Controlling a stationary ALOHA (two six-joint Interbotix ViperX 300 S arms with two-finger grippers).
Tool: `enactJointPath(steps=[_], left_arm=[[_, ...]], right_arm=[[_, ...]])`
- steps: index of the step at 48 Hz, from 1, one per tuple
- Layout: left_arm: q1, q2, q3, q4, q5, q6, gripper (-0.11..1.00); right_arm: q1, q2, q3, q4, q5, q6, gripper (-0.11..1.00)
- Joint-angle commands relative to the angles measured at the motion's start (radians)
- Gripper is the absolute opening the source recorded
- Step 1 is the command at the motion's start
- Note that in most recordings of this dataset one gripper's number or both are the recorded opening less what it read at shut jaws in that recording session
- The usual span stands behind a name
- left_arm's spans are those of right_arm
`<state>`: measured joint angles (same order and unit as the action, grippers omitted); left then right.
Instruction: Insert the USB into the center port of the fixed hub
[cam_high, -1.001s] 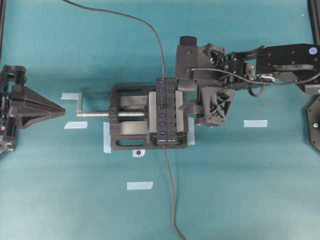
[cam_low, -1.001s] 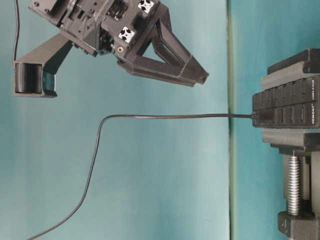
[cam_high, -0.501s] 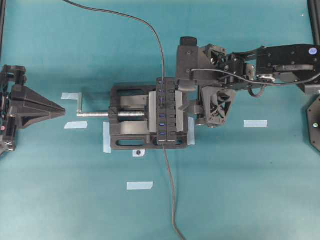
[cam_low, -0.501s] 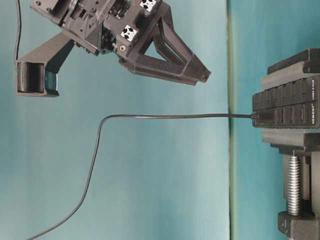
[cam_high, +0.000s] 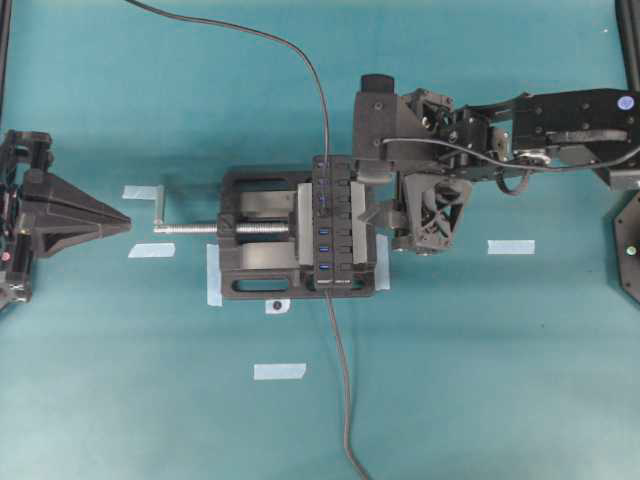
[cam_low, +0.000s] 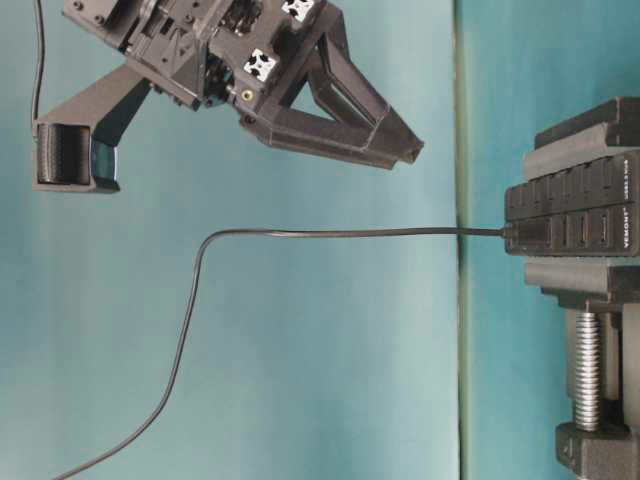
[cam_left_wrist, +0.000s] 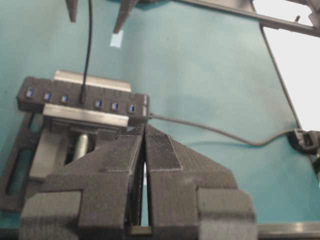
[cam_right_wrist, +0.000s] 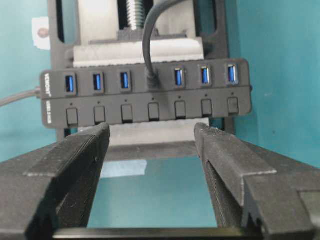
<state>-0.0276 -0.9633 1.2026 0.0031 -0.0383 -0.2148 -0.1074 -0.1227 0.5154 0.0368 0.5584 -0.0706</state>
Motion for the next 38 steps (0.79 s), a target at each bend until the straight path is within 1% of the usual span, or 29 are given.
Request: enactJointPath(steps=[1, 38], left_arm=[[-0.002, 0.005, -0.012, 0.002, -0.005, -0.002, 0.00], [-0.002, 0.005, -0.014, 0.002, -0.005, -0.002, 0.00]], right_arm=[[-0.002, -0.028, -0.008, 0.002, -0.008, 0.011, 0.74], [-0.002, -0.023, -0.003, 0.002, -0.023, 0.009, 0.74]])
